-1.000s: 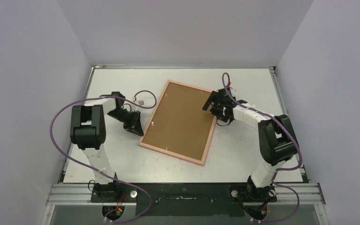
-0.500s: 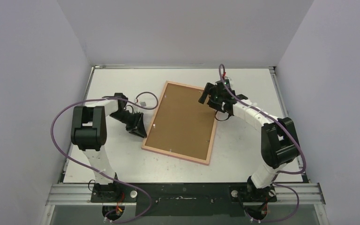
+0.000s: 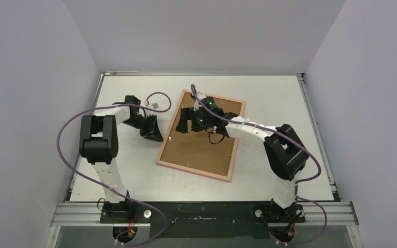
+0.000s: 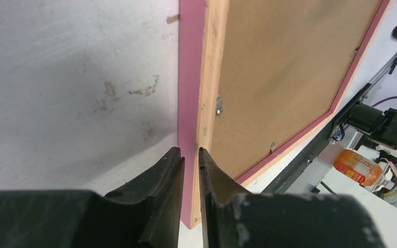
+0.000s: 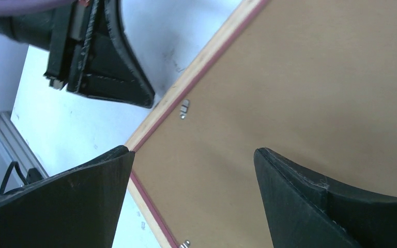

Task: Put the photo into the frame
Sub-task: Adjust the photo frame at the center of the board.

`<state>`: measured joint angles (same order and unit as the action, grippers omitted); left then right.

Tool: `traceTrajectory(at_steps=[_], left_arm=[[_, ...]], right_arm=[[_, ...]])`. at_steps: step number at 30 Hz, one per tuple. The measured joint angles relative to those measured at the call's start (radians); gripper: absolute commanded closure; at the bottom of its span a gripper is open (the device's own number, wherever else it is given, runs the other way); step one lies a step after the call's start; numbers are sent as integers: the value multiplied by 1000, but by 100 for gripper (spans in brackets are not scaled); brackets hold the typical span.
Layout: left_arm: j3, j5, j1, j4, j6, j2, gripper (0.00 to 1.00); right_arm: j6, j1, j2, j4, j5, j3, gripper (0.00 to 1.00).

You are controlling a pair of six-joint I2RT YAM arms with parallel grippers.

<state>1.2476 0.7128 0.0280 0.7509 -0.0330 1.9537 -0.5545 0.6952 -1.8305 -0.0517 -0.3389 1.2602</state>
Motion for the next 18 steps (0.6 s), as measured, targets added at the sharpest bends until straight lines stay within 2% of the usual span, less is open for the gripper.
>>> traceTrajectory(at_steps=[18], left_arm=[[5,31,-9,-7,22,40,88]], right_arm=[[23,135,-204,97,-41,92,10]])
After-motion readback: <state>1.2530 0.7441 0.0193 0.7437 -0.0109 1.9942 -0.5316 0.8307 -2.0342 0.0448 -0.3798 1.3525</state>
